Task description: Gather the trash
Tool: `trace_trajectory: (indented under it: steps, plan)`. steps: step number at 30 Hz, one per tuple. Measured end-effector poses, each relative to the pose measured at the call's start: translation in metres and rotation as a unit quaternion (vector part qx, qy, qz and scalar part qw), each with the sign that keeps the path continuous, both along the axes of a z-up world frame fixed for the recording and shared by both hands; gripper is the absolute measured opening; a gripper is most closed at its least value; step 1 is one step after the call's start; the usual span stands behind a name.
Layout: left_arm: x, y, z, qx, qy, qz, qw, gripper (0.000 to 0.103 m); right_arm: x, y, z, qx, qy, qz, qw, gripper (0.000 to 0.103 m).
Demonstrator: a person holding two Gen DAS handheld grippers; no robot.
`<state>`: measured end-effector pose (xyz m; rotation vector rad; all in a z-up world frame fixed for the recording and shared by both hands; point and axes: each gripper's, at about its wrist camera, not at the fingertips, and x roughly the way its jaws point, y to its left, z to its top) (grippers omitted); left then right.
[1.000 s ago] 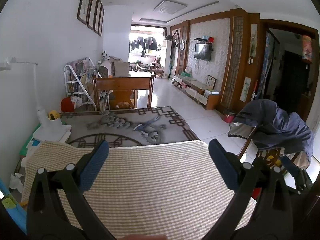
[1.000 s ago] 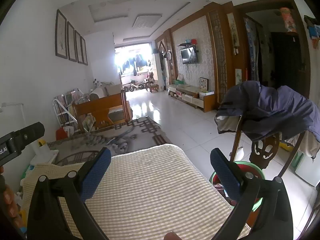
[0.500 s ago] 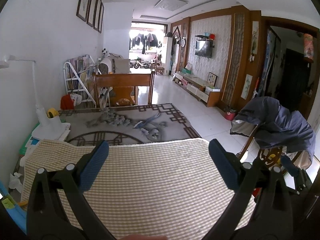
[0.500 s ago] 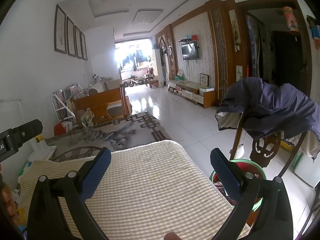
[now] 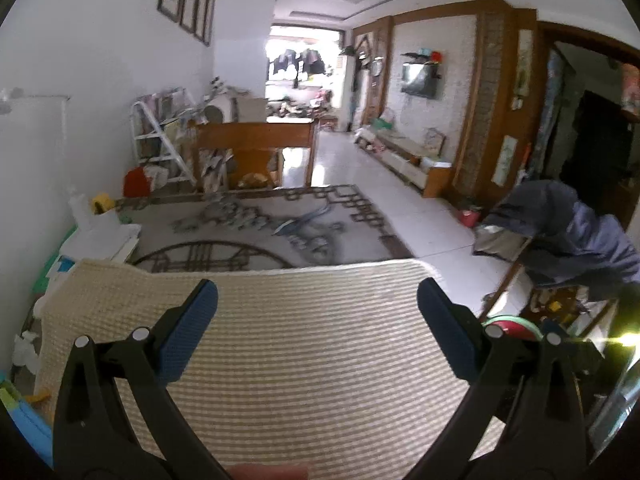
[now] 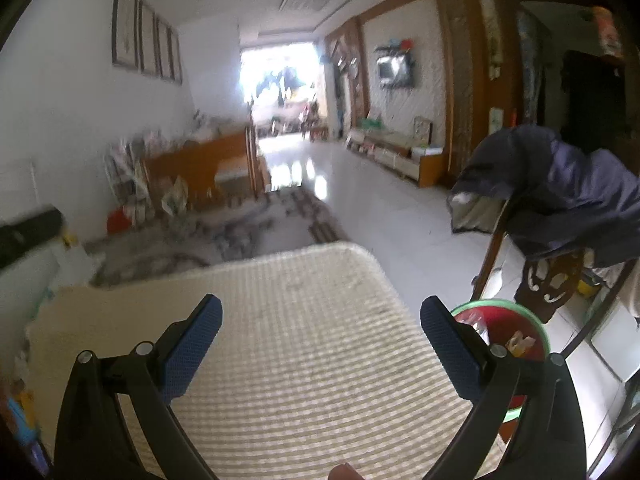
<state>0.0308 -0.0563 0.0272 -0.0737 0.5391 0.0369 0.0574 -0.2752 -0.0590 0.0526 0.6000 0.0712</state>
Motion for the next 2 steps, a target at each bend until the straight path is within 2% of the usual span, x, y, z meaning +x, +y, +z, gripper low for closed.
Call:
trace_trajectory:
  steps: [2]
  plan:
    - [0.002, 0.007, -0.009, 0.005, 0.009, 0.021, 0.9997, 0.098, 0.023, 0.009, -0.031, -0.021, 0.035, 0.019, 0.999, 0.096]
